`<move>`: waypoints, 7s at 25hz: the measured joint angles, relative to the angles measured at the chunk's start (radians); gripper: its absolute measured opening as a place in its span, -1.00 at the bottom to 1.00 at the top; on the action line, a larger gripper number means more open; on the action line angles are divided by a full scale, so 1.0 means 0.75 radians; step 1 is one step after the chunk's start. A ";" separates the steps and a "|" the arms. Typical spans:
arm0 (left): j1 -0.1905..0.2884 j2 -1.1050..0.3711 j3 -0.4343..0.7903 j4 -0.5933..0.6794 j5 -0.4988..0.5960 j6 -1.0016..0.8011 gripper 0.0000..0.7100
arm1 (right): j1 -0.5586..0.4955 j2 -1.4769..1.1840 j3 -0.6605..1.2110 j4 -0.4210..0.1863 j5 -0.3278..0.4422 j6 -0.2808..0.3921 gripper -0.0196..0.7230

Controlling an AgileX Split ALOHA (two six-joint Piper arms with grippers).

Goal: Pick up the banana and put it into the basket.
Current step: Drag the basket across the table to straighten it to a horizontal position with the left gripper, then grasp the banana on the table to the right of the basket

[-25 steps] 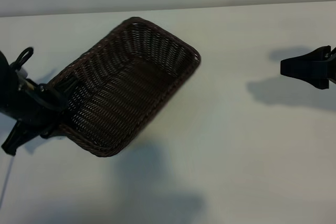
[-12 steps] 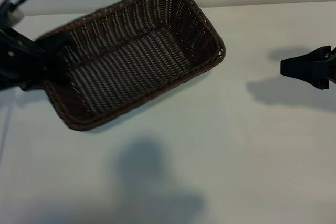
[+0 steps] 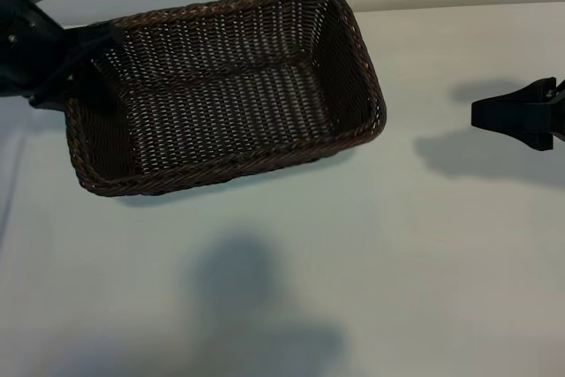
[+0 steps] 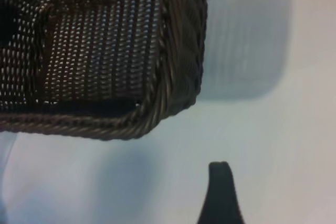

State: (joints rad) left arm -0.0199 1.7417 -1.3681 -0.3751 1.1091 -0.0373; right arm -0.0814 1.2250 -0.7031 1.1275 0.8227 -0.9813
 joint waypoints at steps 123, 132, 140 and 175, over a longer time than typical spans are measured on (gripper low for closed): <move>-0.105 -0.489 0.113 0.798 0.087 -0.036 0.41 | 0.000 0.000 0.000 -0.001 0.007 0.001 0.52; -0.105 -0.854 0.534 0.654 0.083 -0.036 0.41 | 0.000 0.000 0.000 -0.001 0.007 0.001 0.52; -0.105 -1.320 0.952 0.641 -0.048 -0.031 0.41 | 0.000 0.000 0.000 -0.001 0.007 0.001 0.52; 0.104 -2.333 1.137 0.605 -0.052 -0.031 0.40 | 0.000 0.000 0.000 -0.001 0.003 0.001 0.52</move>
State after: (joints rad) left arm 0.0585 -0.0077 -0.5150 0.0785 1.0702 -0.0607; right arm -0.0814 1.2250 -0.7031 1.1266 0.8249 -0.9807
